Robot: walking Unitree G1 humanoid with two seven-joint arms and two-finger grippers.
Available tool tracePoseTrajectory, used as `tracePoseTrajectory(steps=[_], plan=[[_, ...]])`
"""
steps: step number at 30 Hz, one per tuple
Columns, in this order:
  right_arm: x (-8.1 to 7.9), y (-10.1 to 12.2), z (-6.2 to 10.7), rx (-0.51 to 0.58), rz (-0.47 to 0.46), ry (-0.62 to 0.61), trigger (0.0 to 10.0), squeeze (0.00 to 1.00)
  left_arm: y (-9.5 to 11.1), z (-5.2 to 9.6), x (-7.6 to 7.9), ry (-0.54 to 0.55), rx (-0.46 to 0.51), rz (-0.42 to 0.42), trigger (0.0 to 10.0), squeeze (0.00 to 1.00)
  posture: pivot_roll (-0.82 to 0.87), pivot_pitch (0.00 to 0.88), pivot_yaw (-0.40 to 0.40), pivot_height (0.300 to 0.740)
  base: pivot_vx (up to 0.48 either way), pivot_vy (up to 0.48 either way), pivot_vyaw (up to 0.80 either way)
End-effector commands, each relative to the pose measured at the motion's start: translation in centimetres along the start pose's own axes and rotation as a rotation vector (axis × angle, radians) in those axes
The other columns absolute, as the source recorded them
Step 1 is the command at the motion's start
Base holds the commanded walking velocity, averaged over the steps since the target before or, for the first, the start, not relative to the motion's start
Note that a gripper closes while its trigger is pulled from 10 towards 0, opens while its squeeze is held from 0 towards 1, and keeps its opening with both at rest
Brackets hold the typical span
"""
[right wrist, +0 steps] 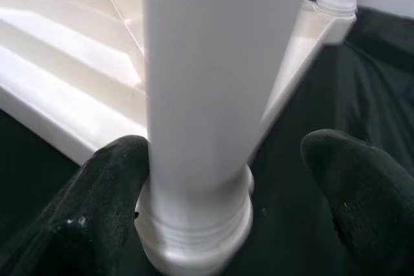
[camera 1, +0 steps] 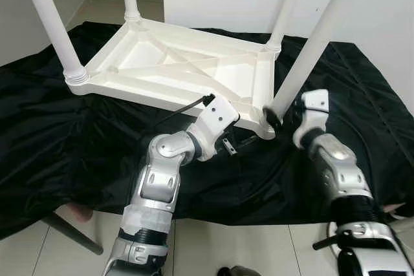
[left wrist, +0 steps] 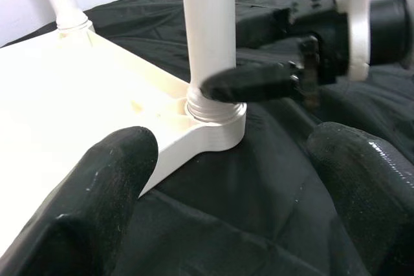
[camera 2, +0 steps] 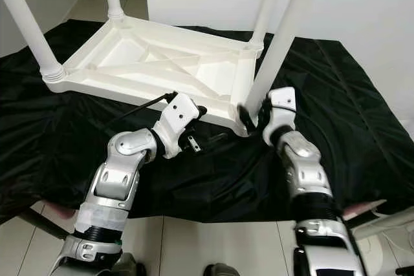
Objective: Building children table
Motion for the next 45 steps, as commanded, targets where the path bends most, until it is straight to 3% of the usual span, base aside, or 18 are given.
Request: tracePoseTrajectory(steps=[1, 4, 7, 18, 19, 33, 34, 35, 41, 42, 45], plan=[[0.0, -0.3, 0.0, -0.011, 0.026, 0.032, 10.0, 0.00, -0.4, 0.2, -2.3, 0.250, -0.018, 0.010, 10.0, 0.00, -0.02, 0.000, -0.071, 0.740, 0.000, 0.000, 0.00], [0.0, -0.5, -0.2, -0.027, 0.059, 0.098, 10.0, 0.00, -0.4, 0.2, -2.4, 0.251, -0.018, 0.009, 10.0, 0.00, -0.01, 0.000, -0.062, 0.740, 0.000, 0.000, 0.00], [-0.9, 0.0, -1.5, -0.028, 0.094, 0.168, 10.0, 0.00, -0.2, 0.2, -2.5, 0.250, -0.015, 0.002, 10.0, 0.00, -0.01, 0.000, -0.055, 0.740, 0.000, 0.000, 0.00], [-3.3, -0.1, -3.5, -0.064, 0.132, 0.259, 9.8, 0.00, 0.1, 0.0, -2.7, 0.248, -0.010, -0.006, 10.0, 0.00, 0.00, 0.000, -0.054, 0.740, 0.000, 0.000, 0.00], [-3.6, -0.4, -3.6, -0.077, 0.129, 0.274, 0.0, 0.00, 0.1, 0.1, -2.7, 0.252, -0.010, -0.005, 10.0, 0.00, 0.00, 0.000, -0.058, 0.740, 0.000, 0.000, 0.00], [-3.3, -1.6, -3.3, -0.112, 0.104, 0.294, 0.0, 0.00, 0.0, 0.2, -2.7, 0.266, -0.010, 0.002, 10.0, 0.00, 0.00, 0.000, -0.068, 0.740, 0.000, 0.000, 0.00], [-3.2, -1.8, -3.2, -0.115, 0.091, 0.276, 5.4, 0.00, 0.0, 0.2, -2.7, 0.266, -0.010, 0.002, 10.0, 0.00, 0.00, 0.000, -0.070, 0.740, 0.000, 0.000, 0.00], [-2.9, -1.9, -3.3, -0.117, 0.067, 0.241, 10.0, 0.00, 0.0, 0.2, -2.7, 0.268, -0.011, 0.002, 10.0, 0.00, 0.00, 0.000, -0.070, 0.740, 0.000, 0.000, 0.00], [-2.6, -1.7, -3.6, -0.095, 0.008, 0.166, 10.0, 0.00, -0.1, 0.3, -2.9, 0.274, -0.017, 0.002, 10.0, 0.00, 0.00, 0.000, -0.069, 0.740, 0.000, 0.000, 0.00], [-2.7, -1.4, -4.0, -0.072, -0.019, 0.093, 10.0, 0.00, -0.4, 0.4, -2.9, 0.278, -0.026, 0.000, 10.0, 0.00, 0.01, 0.000, -0.068, 0.740, 0.000, 0.000, 0.00], [-2.8, -1.3, -4.1, -0.065, -0.034, 0.046, 10.0, 0.00, -0.6, 0.4, -2.9, 0.279, -0.033, -0.002, 10.0, 0.00, 0.01, 0.000, -0.068, 0.740, 0.000, 0.000, 0.00]])
Point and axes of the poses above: a point about 5 cm out from each wrist's last joint towards the gripper, its own z axis pointing back from the gripper into the wrist, its own y axis along the axis of the wrist's last joint, x = y × z, the point moved 5 cm from there along -z, pointing out of the wrist towards the gripper, and after that the axes turned 1 degree about -z, right-handed, at the moved point
